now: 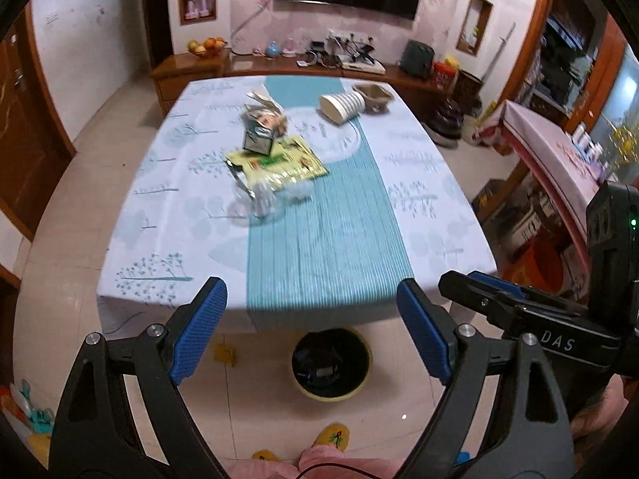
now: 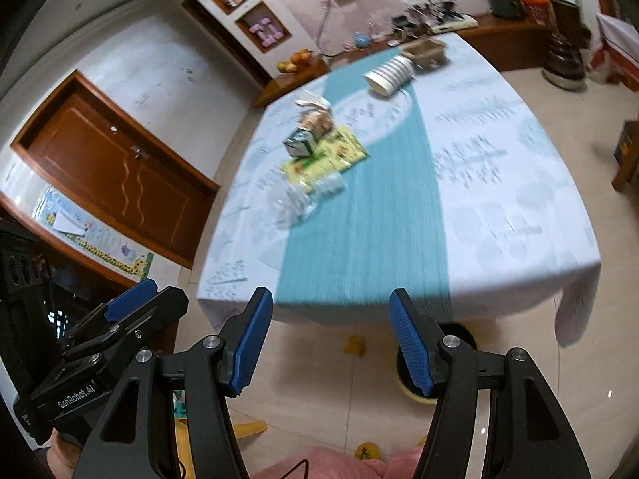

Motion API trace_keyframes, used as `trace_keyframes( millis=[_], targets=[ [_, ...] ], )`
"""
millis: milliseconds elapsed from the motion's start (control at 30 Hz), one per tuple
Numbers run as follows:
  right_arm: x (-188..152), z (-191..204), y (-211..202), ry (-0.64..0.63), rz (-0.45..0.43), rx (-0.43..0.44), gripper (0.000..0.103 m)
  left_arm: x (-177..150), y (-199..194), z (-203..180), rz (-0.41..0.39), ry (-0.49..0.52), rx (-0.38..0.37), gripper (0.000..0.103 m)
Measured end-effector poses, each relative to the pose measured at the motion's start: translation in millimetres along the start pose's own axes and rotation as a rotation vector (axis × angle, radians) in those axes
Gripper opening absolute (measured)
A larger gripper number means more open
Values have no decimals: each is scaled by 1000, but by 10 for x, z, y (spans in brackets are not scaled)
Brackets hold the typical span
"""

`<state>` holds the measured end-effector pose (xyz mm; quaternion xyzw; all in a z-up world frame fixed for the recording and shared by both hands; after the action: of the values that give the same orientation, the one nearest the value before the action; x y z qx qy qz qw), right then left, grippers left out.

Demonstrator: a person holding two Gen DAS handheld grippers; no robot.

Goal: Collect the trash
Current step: 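Move both open tools back up to the table, then lower the right tool onto the clear plastic bottle and close on it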

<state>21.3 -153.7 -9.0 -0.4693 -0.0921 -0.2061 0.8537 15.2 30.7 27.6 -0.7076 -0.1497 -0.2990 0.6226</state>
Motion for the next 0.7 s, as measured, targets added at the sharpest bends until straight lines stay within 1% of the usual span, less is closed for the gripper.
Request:
trace_keyframes(
  millis=[100,233,333,433,533,633,700],
  targets=[
    [132,213,44,-30,-1,19,62,65,-82,141,-17,-33,14,85],
    [258,435,183,-30,13,36,63,88,-112,386,-33,-62,41,85],
    [334,583,345,-23,28,36,64,103,-61,605,-35,-88,54,85],
    [417,715,555,-12,47,22,64,132,73,880,-23,-111,45,85],
    [505,839,783,18,59,3,65,218,241,1143,-5,-118,27,85],
    [618,918,1073,94,70,-18,70,348,408,1376,11,-102,7,85],
    [719,941,1328,160,84,-38,70,478,527,1550,13,-76,-3,85]
  ],
)
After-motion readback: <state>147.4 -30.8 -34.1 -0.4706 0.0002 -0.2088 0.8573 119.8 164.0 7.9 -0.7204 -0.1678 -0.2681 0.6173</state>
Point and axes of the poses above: each gripper's, at about its wrist camera, not at the fingertips, and y roughly the way its jaws point, z to its left, x to its top, the point moved 7 cm from there along y, roughly the way its jaws point, and after that the axes turned 9 degrees about y, right-handed, at the moved point
